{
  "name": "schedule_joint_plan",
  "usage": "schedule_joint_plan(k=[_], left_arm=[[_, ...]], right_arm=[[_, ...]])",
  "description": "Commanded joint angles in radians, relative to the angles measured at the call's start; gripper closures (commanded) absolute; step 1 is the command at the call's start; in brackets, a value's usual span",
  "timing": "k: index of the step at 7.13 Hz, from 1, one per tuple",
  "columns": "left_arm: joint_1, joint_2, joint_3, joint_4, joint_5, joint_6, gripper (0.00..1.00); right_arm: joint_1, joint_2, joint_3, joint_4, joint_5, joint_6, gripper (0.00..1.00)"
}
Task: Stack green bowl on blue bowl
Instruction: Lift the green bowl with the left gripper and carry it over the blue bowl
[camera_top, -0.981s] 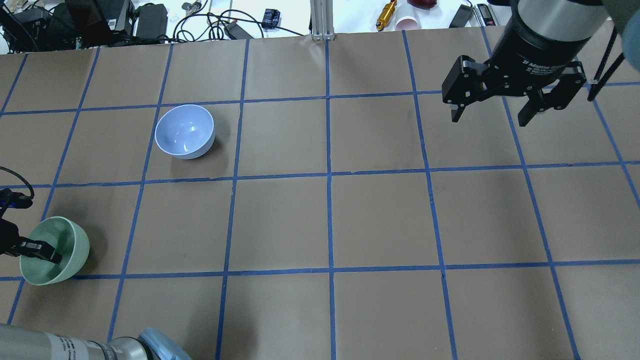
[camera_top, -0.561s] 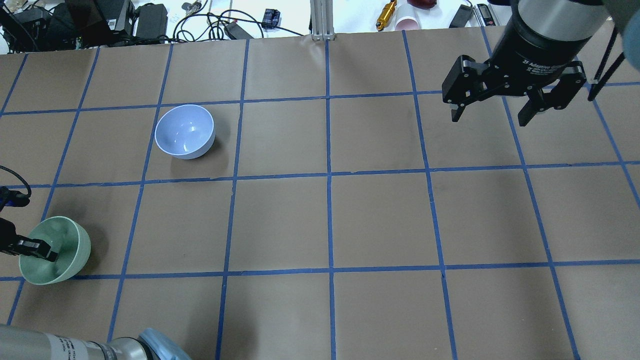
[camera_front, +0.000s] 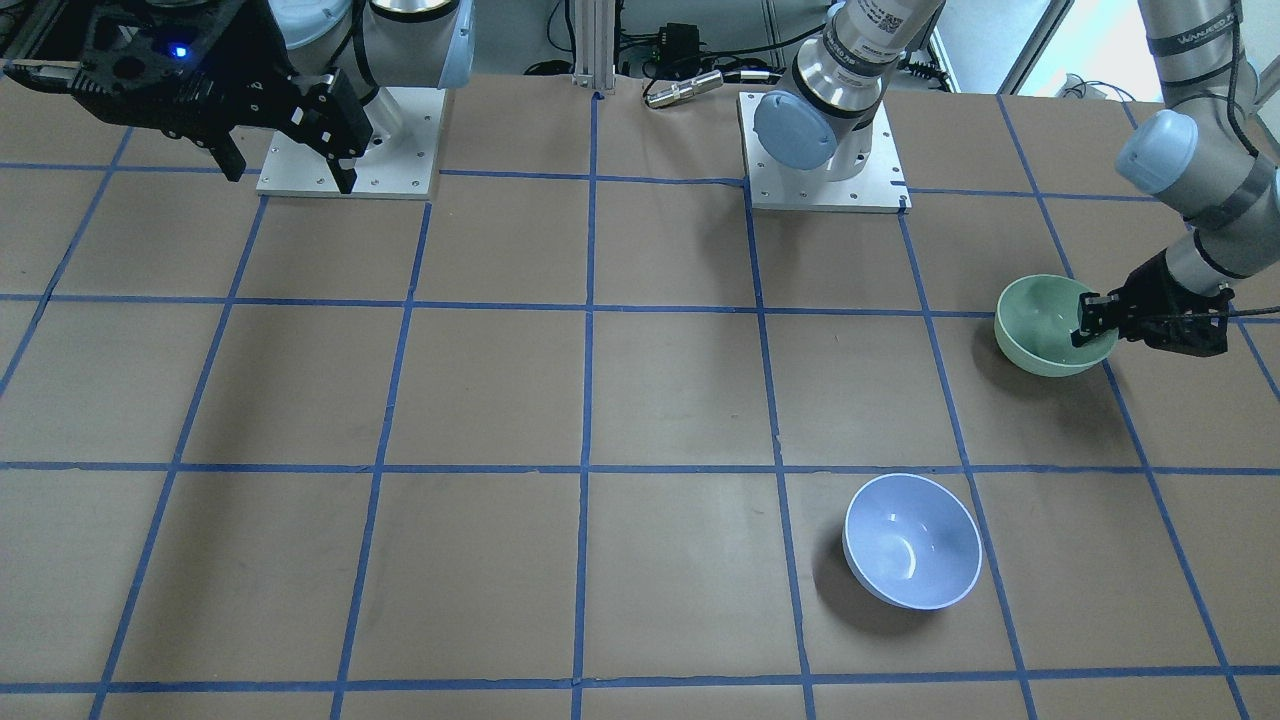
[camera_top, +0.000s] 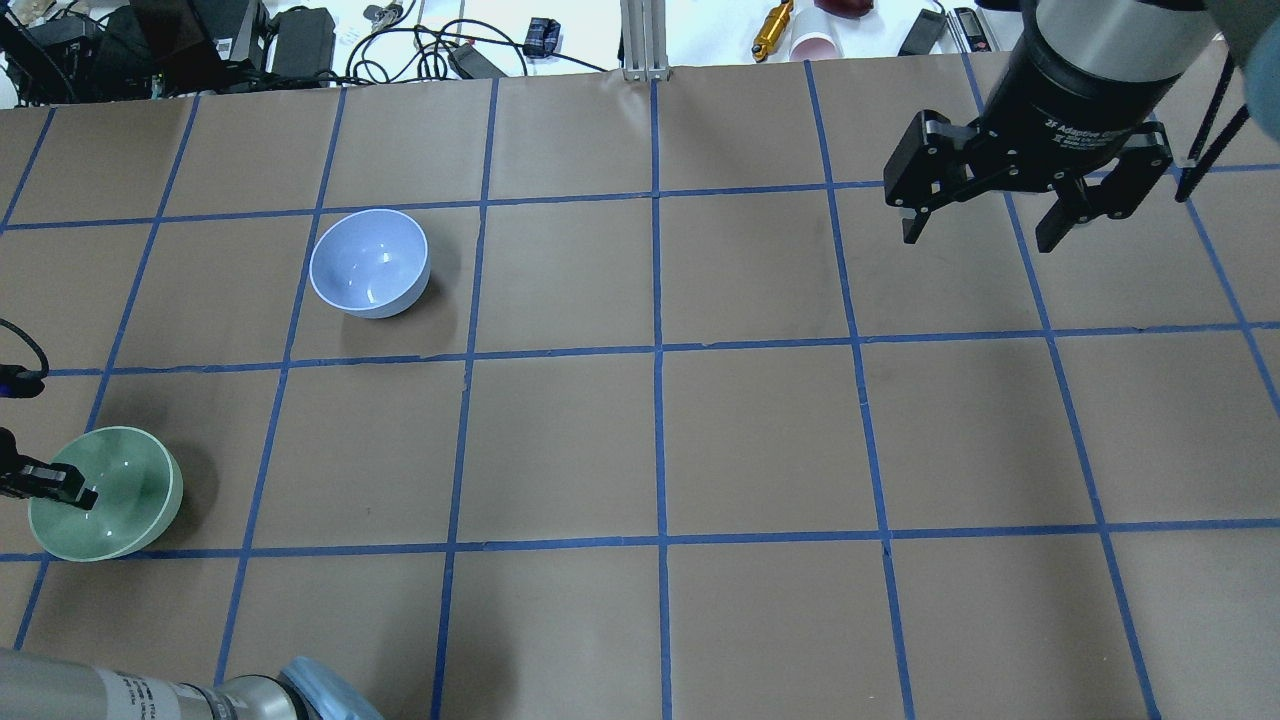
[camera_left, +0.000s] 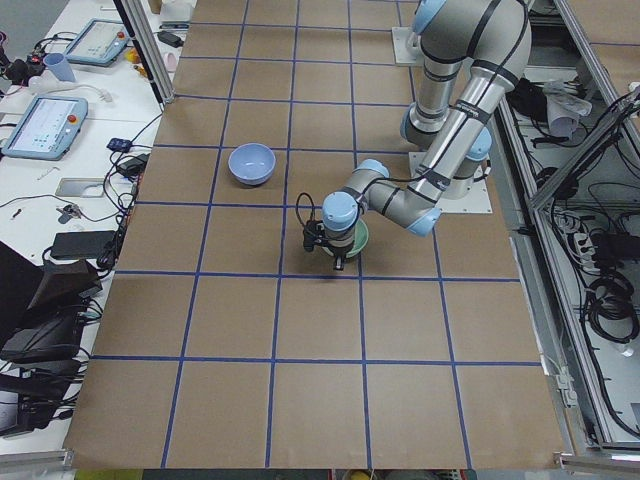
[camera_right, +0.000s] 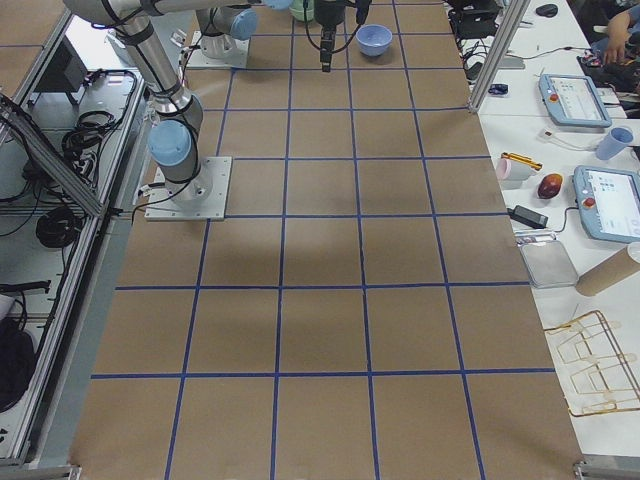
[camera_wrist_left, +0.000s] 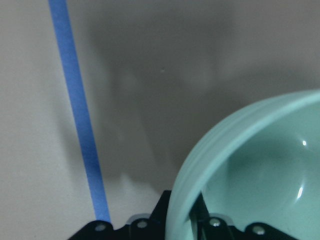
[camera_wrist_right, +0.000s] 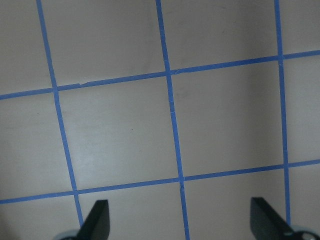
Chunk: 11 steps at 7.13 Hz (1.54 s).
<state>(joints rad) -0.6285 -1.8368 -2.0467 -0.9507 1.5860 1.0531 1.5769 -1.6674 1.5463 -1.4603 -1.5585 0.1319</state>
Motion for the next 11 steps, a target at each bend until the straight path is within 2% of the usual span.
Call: schedule_joint_plan(k=[1, 3, 5, 8, 9, 11], left_arm=[[-0.005, 0.007, 0.019, -0.025, 0.000, -0.002, 1.00], [-0.029, 0.019, 0.054, -0.070, 0.002, -0.028, 1.00], [-0.075, 0.028, 0.166, -0.244, -0.003, -0.067, 1.00], [-0.147, 0.053, 0.219, -0.256, -0.047, -0.142, 1.00], [-0.175, 0.056, 0.259, -0.308, -0.049, -0.162, 1.00], [-0.261, 0.059, 0.283, -0.319, -0.055, -0.305, 1.00]], right_arm=[[0.000, 0.000, 0.000, 0.001, 0.000, 0.000, 0.00], [0.000, 0.000, 0.000, 0.001, 0.000, 0.000, 0.00], [0.000, 0.000, 0.000, 0.001, 0.000, 0.000, 0.00], [0.000, 0.000, 0.000, 0.000, 0.000, 0.000, 0.00], [0.000, 0.000, 0.000, 0.000, 0.000, 0.000, 0.00], [0.000, 0.000, 0.001, 0.000, 0.000, 0.000, 0.00]])
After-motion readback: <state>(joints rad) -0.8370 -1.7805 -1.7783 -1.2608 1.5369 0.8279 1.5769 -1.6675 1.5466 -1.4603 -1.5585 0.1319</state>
